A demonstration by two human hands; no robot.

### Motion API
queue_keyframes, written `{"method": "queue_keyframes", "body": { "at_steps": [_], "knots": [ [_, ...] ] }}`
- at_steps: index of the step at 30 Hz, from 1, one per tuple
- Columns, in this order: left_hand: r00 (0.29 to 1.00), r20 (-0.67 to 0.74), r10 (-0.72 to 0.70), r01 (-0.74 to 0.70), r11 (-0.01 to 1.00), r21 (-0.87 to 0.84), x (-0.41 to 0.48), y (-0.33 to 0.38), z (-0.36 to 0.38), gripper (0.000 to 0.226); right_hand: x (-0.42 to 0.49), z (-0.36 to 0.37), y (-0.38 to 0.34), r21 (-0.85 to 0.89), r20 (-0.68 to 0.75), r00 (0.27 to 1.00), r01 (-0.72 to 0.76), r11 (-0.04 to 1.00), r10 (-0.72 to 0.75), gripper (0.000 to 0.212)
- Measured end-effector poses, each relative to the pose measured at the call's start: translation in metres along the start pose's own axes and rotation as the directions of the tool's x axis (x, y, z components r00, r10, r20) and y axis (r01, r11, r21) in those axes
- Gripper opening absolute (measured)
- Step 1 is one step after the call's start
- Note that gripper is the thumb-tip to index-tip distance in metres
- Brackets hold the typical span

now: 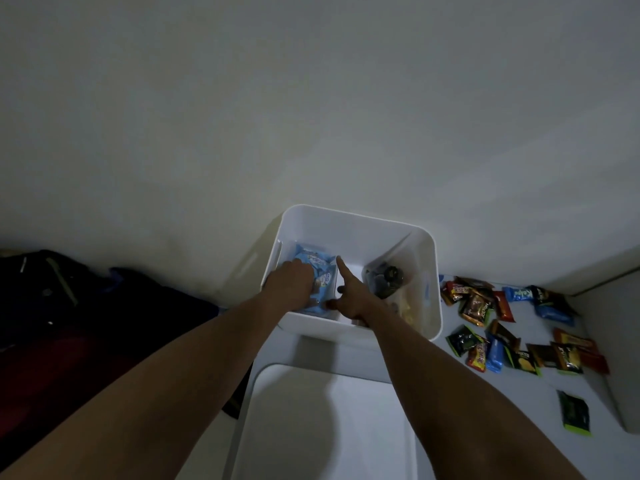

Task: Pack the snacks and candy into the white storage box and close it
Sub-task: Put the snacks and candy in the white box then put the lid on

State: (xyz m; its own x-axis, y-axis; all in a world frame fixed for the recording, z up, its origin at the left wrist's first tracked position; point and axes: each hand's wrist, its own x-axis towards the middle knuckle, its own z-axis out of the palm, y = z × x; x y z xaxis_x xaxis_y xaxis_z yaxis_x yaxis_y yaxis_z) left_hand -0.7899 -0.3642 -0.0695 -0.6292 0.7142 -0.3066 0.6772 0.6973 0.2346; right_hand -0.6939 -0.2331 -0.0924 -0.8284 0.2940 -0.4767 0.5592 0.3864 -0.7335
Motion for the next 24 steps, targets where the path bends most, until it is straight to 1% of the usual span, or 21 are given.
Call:
{"method": "queue_keyframes", "body": {
  "at_steps": [2,4,6,7,9,11,15,18,22,24],
  "knots": [
    [0.999,0.036,-0.024,0.024,1.0,0.005,-0.003,0.003,-0.005,0.043,-0.002,-0.005,-0.004,-0.055,-0.062,0.998,0.011,0.998,-0.014,0.107],
    [0.998,0.046,-0.039,0.038,0.999,0.006,-0.006,0.011,-0.013,0.038,-0.008,-0.016,-0.007,-0.111,-0.076,0.997,-0.002,0.994,-0.007,0.096],
    [0.999,-0.008,-0.049,0.049,0.999,-0.022,-0.01,0.026,-0.025,0.027,-0.019,-0.031,-0.008,-0.122,-0.13,0.992,-0.019,0.992,0.003,0.081],
    [0.998,-0.047,-0.041,0.039,0.998,-0.039,-0.011,0.036,-0.032,0.026,-0.028,-0.041,-0.009,-0.112,-0.183,0.983,-0.016,0.994,-0.004,0.073],
    [0.993,-0.121,-0.003,-0.004,0.999,-0.053,-0.009,0.061,-0.043,0.03,-0.047,-0.064,-0.007,-0.06,-0.313,0.949,-0.004,0.998,-0.015,0.061],
    [0.985,-0.169,0.04,-0.049,0.997,-0.052,-0.005,0.093,-0.053,0.031,-0.066,-0.09,-0.001,-0.015,-0.423,0.906,0.015,1.0,-0.02,0.053],
    [0.96,-0.247,0.133,-0.158,0.984,-0.081,0.003,0.167,-0.058,0.033,-0.099,-0.144,0.028,0.01,-0.563,0.827,0.021,1.0,-0.012,0.042],
    [0.929,-0.318,0.19,-0.231,0.968,-0.097,0.008,0.222,-0.048,0.031,-0.122,-0.179,0.066,0.068,-0.608,0.793,0.006,0.998,0.036,0.039],
    [0.906,-0.311,0.287,-0.346,0.926,-0.153,0.006,0.287,-0.019,0.034,-0.147,-0.212,0.136,0.115,-0.596,0.794,-0.063,0.991,0.12,0.038],
    [0.899,-0.279,0.339,-0.393,0.904,-0.169,0.003,0.313,0.006,0.033,-0.158,-0.221,0.173,0.105,-0.584,0.801,-0.089,0.99,0.134,0.027]
  ]
}}
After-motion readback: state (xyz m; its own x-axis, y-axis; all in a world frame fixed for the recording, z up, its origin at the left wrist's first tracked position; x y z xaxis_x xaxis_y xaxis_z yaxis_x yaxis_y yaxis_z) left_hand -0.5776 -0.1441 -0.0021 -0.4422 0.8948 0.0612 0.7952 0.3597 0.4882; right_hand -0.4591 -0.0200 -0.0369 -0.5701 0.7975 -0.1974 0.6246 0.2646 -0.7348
